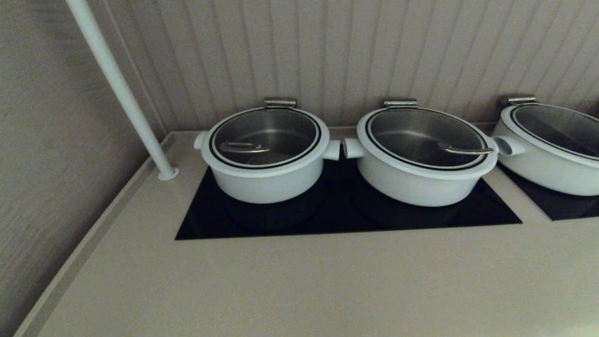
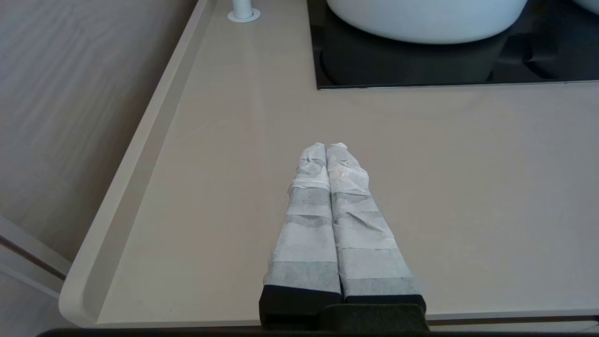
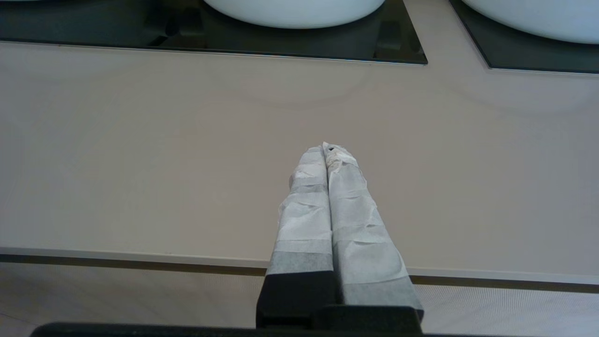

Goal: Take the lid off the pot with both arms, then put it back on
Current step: Open the food pot lid a small opening with the left arm

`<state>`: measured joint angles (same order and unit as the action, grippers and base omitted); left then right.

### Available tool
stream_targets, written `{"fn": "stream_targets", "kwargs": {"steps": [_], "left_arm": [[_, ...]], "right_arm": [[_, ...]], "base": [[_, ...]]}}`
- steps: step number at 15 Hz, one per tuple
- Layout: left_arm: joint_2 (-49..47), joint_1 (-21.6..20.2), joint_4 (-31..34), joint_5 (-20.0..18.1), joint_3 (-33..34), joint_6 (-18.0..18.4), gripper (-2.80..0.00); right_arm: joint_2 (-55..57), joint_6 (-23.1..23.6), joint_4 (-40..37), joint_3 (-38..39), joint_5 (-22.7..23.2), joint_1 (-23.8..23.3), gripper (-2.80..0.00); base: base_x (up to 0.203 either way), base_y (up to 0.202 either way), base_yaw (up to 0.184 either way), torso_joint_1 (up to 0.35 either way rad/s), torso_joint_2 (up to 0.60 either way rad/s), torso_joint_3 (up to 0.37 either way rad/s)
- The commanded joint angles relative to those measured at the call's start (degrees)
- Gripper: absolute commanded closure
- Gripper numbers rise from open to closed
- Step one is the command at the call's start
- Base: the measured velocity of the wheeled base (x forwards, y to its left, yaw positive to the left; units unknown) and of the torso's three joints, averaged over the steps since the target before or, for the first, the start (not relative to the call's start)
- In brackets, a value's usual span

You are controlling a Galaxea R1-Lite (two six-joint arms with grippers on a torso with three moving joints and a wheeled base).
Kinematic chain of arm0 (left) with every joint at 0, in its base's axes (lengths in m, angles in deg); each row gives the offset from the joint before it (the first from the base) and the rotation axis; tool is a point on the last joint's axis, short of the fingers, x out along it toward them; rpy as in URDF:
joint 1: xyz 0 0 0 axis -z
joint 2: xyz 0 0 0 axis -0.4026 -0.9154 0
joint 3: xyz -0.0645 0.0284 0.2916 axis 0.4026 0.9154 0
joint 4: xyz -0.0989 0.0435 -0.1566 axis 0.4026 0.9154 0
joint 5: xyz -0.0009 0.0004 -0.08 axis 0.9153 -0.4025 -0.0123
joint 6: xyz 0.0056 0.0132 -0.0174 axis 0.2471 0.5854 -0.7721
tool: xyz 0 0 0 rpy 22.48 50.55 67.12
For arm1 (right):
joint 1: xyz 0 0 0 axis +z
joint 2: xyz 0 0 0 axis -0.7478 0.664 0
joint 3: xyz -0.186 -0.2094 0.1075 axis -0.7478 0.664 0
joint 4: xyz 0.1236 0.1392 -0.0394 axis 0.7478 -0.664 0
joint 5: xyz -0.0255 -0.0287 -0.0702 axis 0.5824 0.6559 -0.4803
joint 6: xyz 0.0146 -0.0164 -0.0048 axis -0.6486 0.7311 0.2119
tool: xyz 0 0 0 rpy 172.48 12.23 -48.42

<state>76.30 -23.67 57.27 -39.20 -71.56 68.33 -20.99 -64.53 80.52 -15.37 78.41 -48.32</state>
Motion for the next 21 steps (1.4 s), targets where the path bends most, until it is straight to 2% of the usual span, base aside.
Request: {"fn": "stream_targets", "kwargs": {"steps": [1,21], "left_arm": [[0.0,0.0,0.0,0.0,0.0,-0.1,0.0],[-0.1,0.0,0.0,0.0,0.0,0.0,0.0]], "right_arm": [[0.1,0.1,0.0,0.0,0.1,0.0,0.0],[0.0,0.1,0.0,0.0,0.0,0.0,0.0]], "base": [[0.0,0.0,0.0,0.0,0.0,0.0],[0.0,0.0,0.0,0.0,0.0,0.0]]}}
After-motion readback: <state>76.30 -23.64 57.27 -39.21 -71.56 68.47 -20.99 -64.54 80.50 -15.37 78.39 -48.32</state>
